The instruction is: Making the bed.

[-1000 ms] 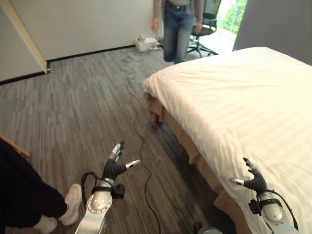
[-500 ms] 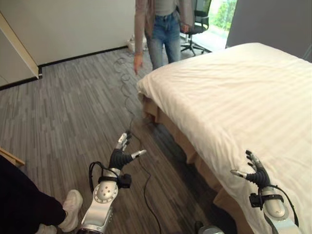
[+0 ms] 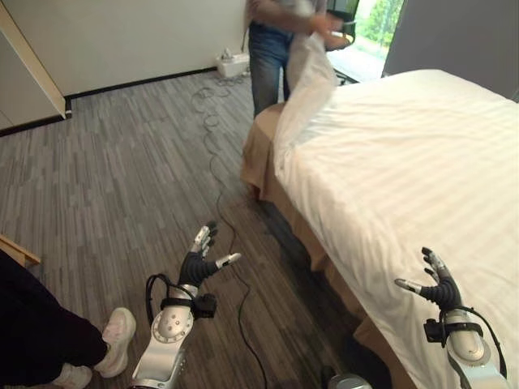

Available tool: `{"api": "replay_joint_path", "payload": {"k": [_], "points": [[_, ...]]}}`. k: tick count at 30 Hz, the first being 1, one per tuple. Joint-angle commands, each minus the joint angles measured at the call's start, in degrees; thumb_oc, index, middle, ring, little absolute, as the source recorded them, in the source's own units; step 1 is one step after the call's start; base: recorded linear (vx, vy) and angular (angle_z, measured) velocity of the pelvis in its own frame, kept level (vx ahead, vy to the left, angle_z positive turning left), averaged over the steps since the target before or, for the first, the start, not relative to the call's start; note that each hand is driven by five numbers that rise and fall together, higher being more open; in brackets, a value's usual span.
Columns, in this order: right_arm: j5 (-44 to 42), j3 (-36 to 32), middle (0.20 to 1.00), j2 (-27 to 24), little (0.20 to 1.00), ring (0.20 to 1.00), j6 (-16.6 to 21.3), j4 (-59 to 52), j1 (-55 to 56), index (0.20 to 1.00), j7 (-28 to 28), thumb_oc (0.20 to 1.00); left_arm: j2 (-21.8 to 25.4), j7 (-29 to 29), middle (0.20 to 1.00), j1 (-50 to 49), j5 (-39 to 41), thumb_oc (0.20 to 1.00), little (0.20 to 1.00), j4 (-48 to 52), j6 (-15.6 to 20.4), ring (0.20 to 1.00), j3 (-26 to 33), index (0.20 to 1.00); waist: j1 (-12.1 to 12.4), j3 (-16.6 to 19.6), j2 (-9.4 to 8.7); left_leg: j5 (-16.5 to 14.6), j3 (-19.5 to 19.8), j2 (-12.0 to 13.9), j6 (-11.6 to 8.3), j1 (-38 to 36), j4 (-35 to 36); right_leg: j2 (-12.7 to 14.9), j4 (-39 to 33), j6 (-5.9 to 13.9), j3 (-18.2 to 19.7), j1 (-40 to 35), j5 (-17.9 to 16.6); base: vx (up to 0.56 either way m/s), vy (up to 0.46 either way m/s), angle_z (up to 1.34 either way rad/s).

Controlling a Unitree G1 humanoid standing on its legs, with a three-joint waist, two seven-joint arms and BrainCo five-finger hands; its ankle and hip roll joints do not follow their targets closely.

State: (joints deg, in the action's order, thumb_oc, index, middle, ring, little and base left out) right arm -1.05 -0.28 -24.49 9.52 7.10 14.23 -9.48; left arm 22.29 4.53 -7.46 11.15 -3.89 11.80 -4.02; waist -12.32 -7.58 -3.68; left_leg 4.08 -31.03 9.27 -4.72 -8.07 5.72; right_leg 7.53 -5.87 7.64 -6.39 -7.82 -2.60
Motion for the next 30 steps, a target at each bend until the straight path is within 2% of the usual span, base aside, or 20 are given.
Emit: {"api": "replay_joint_path", "payload": {"k": [1, 9, 10, 14, 18, 19, 20, 21, 22, 23, 24, 25, 26, 27, 28, 30], "points": [[-0.36, -3.02, 1.0, -1.1, 1.0, 1.0, 3.22, -3.07, -2.93, 1.0, -1.16, 1.0, 1.16, 0.01, 1.0, 3.67, 2.86, 1.0, 1.0, 1.89, 3.01, 1.0, 2.3, 1.0, 0.73, -0.76, -0.67, -0.73, -2.12, 4.59, -2.54, -2.4, -1.87, 2.57, 2.01, 2.53, -4.53, 0.74, 2.35, 0.0, -0.003, 0.07], [-0.08, -2.43, 1.0, -2.1, 1.0, 1.0, 3.41, -3.41, -3.45, 1.0, -0.3, 1.0, 1.26, -0.41, 1.0, 3.95, 2.87, 1.0, 1.0, 1.82, 2.74, 1.0, 2.37, 1.0, 1.05, -0.83, -0.7, -0.66, -1.98, 4.64, -2.56, -2.36, -1.89, 2.32, 1.93, 2.43, -4.71, 0.67, 2.65, 0.0, 0.0, 0.01], [-10.45, 0.97, 1.0, 2.81, 1.0, 1.0, 1.11, -0.58, -3.49, 1.0, 5.17, 1.0, 5.12, -2.87, 1.0, -1.81, 0.26, 1.0, 1.0, -4.31, -2.0, 1.0, 3.76, 1.0, 4.81, 1.04, -0.93, -1.33, -3.88, 3.82, -1.52, 2.71, -0.72, 3.23, 5.61, 4.5, -11.08, 3.63, 2.29, 0.06, 0.012, 0.01], [-8.53, 1.85, 1.0, 0.6, 1.0, 1.0, 0.49, 0.17, -6.66, 1.0, 4.34, 1.0, 5.18, -2.68, 1.0, 0.31, 0.87, 1.0, 1.0, -4.75, -1.95, 1.0, 2.93, 1.0, 4.54, 1.12, -0.55, -1.72, -3.24, 2.87, -1.28, 2.04, -0.72, 3.48, 3.33, 4.37, -10.31, 2.55, 1.76, 0.07, 0.021, 0.04], [-8.0, 3.0, 1.0, -0.4, 1.0, 1.0, 0.61, 0.53, -8.91, 1.0, 4.2, 1.0, 5.65, -2.69, 1.0, 2.33, 0.7, 1.0, 1.0, -3.43, -1.78, 1.0, 1.74, 1.0, 4.82, 1.04, -0.76, -2.33, -2.68, 2.19, -0.7, 1.43, -0.72, 4.05, 5.16, 4.6, -10.01, 2.35, 2.25, 0.05, 0.042, 0.04], [-7.14, 3.5, 1.0, -0.8, 1.0, 1.0, 0.5, 0.15, -9.9, 1.0, 4.48, 1.0, 6.46, -2.61, 1.0, 3.85, -0.19, 1.0, 1.0, -2.85, -2.24, 1.0, 0.91, 1.0, 4.77, 0.41, -0.7, -3.19, -2.07, 1.45, 0.26, 0.97, -0.72, 4.47, 12.82, 5.08, -9.22, 4.52, 2.36, 0.06, 0.081, 0.22], [-6.53, 3.82, 1.0, -1.05, 1.0, 1.0, 0.2, -0.15, -10.79, 1.0, 4.58, 1.0, 6.91, -1.77, 1.0, 4.97, -0.88, 1.0, 1.0, -2.96, -2.71, 1.0, 1.03, 1.0, 4.35, -0.9, -0.74, -4.25, -1.4, 0.92, 1.19, -0.31, -0.72, 5.64, 22.78, 7.14, -7.64, 8.77, -0.55, 0.06, 0.08, 0.27], [-6.52, 3.82, 1.0, -1.06, 1.0, 1.0, 0.18, -0.14, -10.87, 1.0, 4.57, 1.0, 6.89, -1.75, 1.0, 5.04, -0.89, 1.0, 1.0, -2.98, -2.71, 1.0, 1.05, 1.0, 4.42, -0.94, -0.8, -4.28, -1.48, 0.82, 1.25, -0.29, -0.72, 5.76, 23.18, 7.15, -7.48, 9.05, -0.39, 0.08, 0.055, 0.29], [-5.92, 3.97, 1.0, -1.02, 1.0, 1.0, -0.18, -0.43, -11.86, 1.0, 4.39, 1.0, 6.81, -0.53, 1.0, 6.23, -1.5, 1.0, 1.0, -3.34, -2.97, 1.0, 0.73, 1.0, 3.32, -2.61, 0.51, -4.84, -0.74, 1.69, 1.87, -1.54, -0.72, 4.77, 32.85, 7.36, -4.88, 14.1, -1.05, 0.1, 0.036, 0.27], [-5.72, 3.83, 1.0, -1.12, 1.0, 1.0, -0.16, -0.55, -11.95, 1.0, 4.32, 1.0, 6.66, -0.41, 1.0, 6.09, -1.36, 1.0, 1.0, -3.37, -2.91, 1.0, 0.96, 1.0, 3.11, -2.71, 0.81, -5.19, -0.48, 1.69, 2.05, -2.0, -0.72, 4.37, 34.27, 7.36, -4.04, 15.02, -0.2, 0.1, 0.035, 0.31], [-5.72, 3.83, 1.0, -1.14, 1.0, 1.0, -0.17, -0.56, -11.95, 1.0, 4.32, 1.0, 6.64, -0.41, 1.0, 6.08, -1.37, 1.0, 1.0, -3.36, -2.91, 1.0, 0.97, 1.0, 3.19, -2.67, 0.76, -5.23, -0.58, 1.61, 2.06, -2.01, -0.72, 4.44, 34.52, 7.36, -3.9, 15.2, -0.06, 0.22, -0.001, 0.35], [-5.56, 3.42, 1.0, -1.51, 1.0, 1.0, -0.23, -1.11, -11.83, 1.0, 4.46, 1.0, 6.53, -0.59, 1.0, 5.8, -1.27, 1.0, 1.0, -3.11, -2.72, 1.0, 1.07, 1.0, 2.97, -2.49, 0.71, -6.1, 0.48, 0.69, 2.15, -2.5, -0.72, 3.8, 31.75, 6.29, -3.29, 15.52, 2.75, 0.16, -0.01, 0.27], [-5.56, 3.41, 1.0, -1.52, 1.0, 1.0, -0.24, -1.14, -11.79, 1.0, 4.47, 1.0, 6.52, -0.59, 1.0, 5.77, -1.27, 1.0, 1.0, -3.1, -2.73, 1.0, 1.07, 1.0, 2.86, -2.5, 0.72, -6.11, 0.6, 0.7, 2.14, -2.51, -0.72, 3.82, 31.68, 6.29, -3.42, 15.39, 2.78, 0.24, -0.039, 0.15], [-5.58, 3.3, 1.0, -1.68, 1.0, 1.0, -0.27, -1.17, -11.56, 1.0, 4.55, 1.0, 6.49, -0.66, 1.0, 5.72, -1.07, 1.0, 1.0, -2.89, -2.63, 1.0, 0.98, 1.0, 2.51, -2.35, 0.79, -6.35, 1.17, 0.34, 1.88, -2.45, -0.72, 3.24, 28.32, 5.21, -3.43, 15.5, 4.31, 0.25, -0.177, 0.09], [-5.83, 3.07, 1.0, -1.92, 1.0, 1.0, -0.28, -1.42, -11.54, 1.0, 4.64, 1.0, 6.48, -1.04, 1.0, 5.92, -0.69, 1.0, 1.0, -2.44, -2.28, 1.0, 0.84, 1.0, 1.98, -1.9, 0.29, -6.76, 1.25, -0.24, 0.99, -2.59, -0.72, 3.69, 19.14, 4.0, -3.39, 16.36, 3.7, 0.34, -0.231, 0.12], [-5.65, 2.81, 1.0, -2.09, 1.0, 1.0, -0.04, -2.02, -11.58, 1.0, 4.44, 1.0, 6.61, -1.07, 1.0, 6.62, -0.49, 1.0, 1.0, -1.56, -1.7, 1.0, 0.62, 1.0, 0.89, -1.95, 0.04, -7.62, 1.24, -0.16, -0.44, -4.03, -0.72, 4.43, 11.41, 4.34, -5.36, 16.9, 0.33, 0.33, -0.239, 0.17]]}}
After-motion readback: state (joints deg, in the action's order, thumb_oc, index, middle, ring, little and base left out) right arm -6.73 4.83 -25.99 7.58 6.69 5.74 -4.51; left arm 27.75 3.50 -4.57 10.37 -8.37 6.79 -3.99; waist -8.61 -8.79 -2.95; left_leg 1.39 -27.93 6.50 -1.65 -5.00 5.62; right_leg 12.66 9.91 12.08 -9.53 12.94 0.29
